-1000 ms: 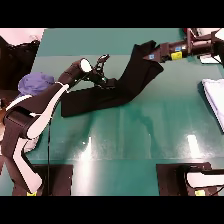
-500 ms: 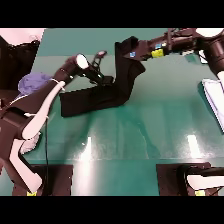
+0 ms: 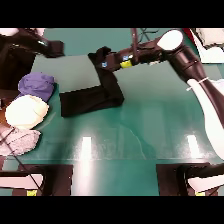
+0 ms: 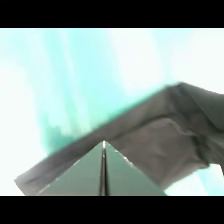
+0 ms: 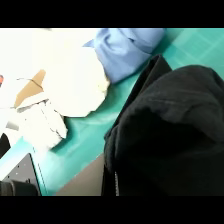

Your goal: Fold the shirts.

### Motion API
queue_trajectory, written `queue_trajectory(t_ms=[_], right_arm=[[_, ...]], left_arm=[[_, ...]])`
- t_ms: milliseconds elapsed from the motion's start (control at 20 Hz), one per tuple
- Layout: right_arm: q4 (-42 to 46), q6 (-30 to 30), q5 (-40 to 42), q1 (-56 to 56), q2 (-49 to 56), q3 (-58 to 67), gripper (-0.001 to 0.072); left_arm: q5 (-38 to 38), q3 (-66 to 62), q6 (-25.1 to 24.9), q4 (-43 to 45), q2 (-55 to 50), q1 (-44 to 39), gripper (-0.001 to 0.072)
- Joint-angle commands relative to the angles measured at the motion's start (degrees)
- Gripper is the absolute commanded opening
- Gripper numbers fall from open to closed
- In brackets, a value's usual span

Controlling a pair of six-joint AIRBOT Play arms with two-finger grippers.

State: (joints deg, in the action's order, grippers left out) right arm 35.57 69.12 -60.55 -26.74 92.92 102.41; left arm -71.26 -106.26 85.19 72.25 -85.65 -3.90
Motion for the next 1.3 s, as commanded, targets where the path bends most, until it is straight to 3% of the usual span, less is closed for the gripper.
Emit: queue_trajectory(t_ms=[0,200,250,300,350,550,850,900,1050,1250], right_arm=[[0.1,-2.6,8.0,-5.3,3.1,0.0,0.0017],[0.0,-5.3,17.9,-12.0,9.2,0.1,0.0024],[-0.1,-7.9,19.9,-13.7,10.9,0.1,0.0102],[-1.2,-9.8,21.1,-15.4,12.7,0.1,0.0360],[-2.2,-10.7,21.2,-16.8,14.1,0.2,0.0511],[-1.6,-13.1,13.1,-15.5,15.1,5.0,0.0526],[13.0,-0.8,-3.7,2.0,8.4,-0.8,0.0525],[13.0,0.5,-5.7,5.7,7.9,-3.1,0.0526],[8.9,1.5,-7.3,14.7,8.5,-10.0,0.0673],[-1.0,1.6,-9.2,19.0,14.7,-12.7,0.0678]], left_arm=[[-1.8,-0.1,-0.2,2.6,7.1,6.1,0.0025],[-4.6,-0.1,-1.3,2.6,9.5,7.8,0.0025],[-5.5,-0.1,-1.6,2.4,9.5,7.8,0.0025],[-6.2,0.0,-1.6,2.4,9.5,7.8,0.0025],[-6.6,0.0,-1.6,2.4,9.5,7.8,0.0025],[-7.2,0.0,-1.6,2.4,9.5,7.8,0.0025],[-9.0,0.0,-2.8,2.4,9.5,7.8,0.0025],[-9.1,0.0,-2.8,2.3,9.5,7.8,0.0025],[-8.8,0.0,-2.8,2.1,9.5,7.8,0.0025],[-8.8,0.0,-2.9,2.1,9.5,7.8,0.0025]])
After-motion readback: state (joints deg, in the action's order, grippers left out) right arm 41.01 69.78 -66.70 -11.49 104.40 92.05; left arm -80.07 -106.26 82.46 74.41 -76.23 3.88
